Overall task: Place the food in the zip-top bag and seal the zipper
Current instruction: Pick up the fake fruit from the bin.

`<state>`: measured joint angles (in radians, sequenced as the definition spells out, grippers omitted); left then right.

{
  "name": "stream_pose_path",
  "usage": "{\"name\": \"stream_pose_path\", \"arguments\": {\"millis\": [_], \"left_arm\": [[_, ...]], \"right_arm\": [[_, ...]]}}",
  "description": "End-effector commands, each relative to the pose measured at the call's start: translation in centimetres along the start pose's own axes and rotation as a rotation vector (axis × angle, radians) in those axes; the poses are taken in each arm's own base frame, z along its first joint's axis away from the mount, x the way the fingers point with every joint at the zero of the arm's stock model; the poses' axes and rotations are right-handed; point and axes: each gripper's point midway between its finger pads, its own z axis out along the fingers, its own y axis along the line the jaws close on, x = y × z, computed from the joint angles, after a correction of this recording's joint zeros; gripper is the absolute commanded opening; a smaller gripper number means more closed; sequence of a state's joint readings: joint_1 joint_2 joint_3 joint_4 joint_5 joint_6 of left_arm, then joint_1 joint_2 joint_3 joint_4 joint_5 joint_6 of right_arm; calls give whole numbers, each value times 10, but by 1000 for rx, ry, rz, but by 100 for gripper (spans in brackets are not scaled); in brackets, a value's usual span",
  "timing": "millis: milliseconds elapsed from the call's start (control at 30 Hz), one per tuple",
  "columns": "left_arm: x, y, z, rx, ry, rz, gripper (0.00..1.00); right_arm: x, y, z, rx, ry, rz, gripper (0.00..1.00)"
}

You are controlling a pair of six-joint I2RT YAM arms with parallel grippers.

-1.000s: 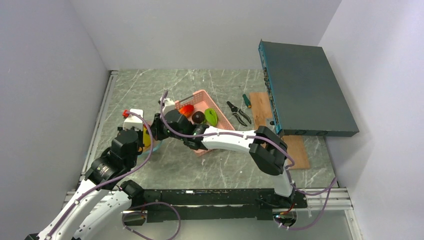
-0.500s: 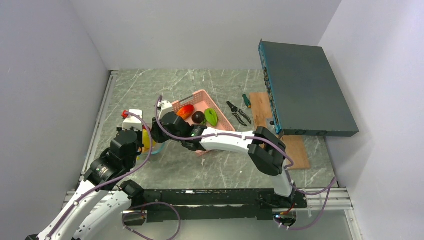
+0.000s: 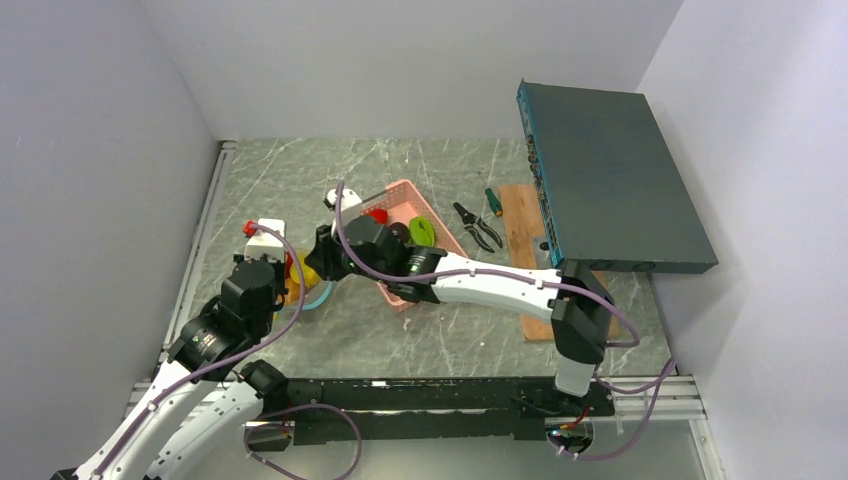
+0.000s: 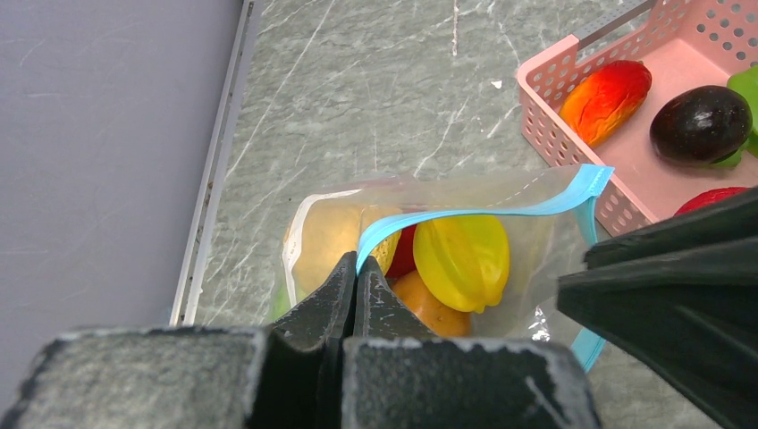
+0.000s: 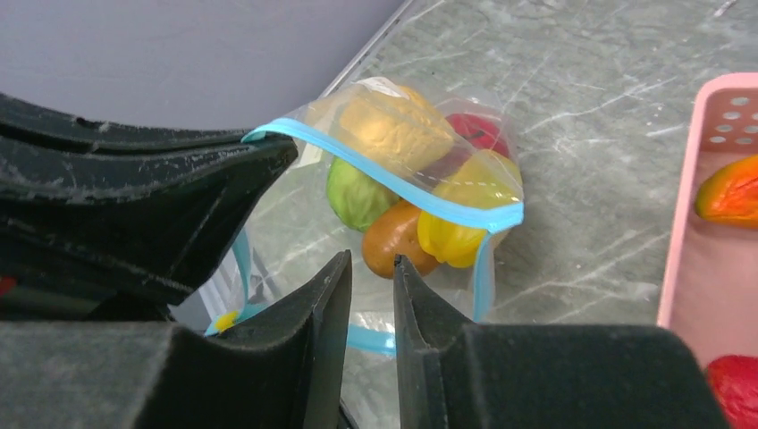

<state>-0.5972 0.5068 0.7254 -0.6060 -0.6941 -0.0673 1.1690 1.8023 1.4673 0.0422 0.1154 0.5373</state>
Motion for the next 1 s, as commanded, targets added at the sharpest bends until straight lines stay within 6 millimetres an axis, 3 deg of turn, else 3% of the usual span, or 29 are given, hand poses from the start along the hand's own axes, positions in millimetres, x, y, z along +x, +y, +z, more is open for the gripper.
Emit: {"name": "stream_pose_path", "arguments": {"millis": [0, 233, 400, 567, 700, 967], "left_arm": [[-11, 0, -1, 3, -37, -27, 0], [-13, 2, -3, 2, -52, -37, 0], [-12, 5, -2, -12, -45, -36, 0], [-10, 4, 0, -13, -25, -30, 0], [-12, 4, -2, -2, -39, -38, 0], [-14, 3, -2, 7, -39, -42, 0]], "right_arm": [[-14, -5, -25, 40, -39, -43, 27], [-29, -40, -67, 169, -124, -82, 33], [-35, -98, -81, 321, -178, -19, 49], [-21, -159, -67, 444, -84, 99, 50], [-16, -190, -48, 546, -21, 178, 54], [-7, -208, -11, 579, -44, 363, 57]]}}
